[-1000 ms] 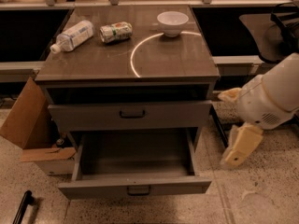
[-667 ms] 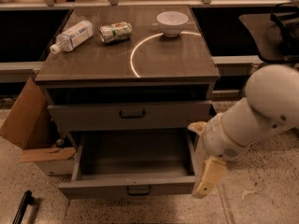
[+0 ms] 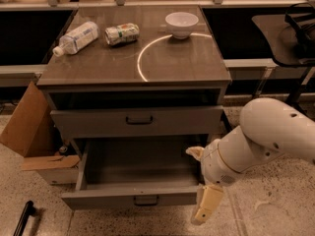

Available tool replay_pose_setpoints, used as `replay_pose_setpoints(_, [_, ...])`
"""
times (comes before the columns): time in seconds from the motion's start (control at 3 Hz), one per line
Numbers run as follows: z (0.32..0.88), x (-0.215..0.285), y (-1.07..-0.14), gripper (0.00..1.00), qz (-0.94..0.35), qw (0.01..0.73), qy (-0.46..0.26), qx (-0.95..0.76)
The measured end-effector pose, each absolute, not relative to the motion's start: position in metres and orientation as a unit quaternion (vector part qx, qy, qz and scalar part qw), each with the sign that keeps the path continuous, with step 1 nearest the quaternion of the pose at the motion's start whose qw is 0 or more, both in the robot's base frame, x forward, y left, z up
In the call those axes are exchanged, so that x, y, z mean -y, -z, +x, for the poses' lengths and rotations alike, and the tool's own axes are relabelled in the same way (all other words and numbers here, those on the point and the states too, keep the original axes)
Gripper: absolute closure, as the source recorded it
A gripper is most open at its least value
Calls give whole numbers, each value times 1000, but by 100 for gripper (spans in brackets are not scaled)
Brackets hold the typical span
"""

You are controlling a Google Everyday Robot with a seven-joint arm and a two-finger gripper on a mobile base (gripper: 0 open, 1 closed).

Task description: Close middle drawer

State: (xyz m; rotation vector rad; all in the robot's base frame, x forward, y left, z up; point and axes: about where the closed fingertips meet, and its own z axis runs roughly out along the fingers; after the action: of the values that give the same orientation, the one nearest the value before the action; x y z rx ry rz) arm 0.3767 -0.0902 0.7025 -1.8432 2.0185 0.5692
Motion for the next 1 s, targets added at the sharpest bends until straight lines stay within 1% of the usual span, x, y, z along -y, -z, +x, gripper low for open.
replay_pose_setpoints(0.33, [378,92,-677,0,-649,159,-197,-718])
replay_pose_setpoints(1.0, [375,96,-573,0,-659,134,-175,-719])
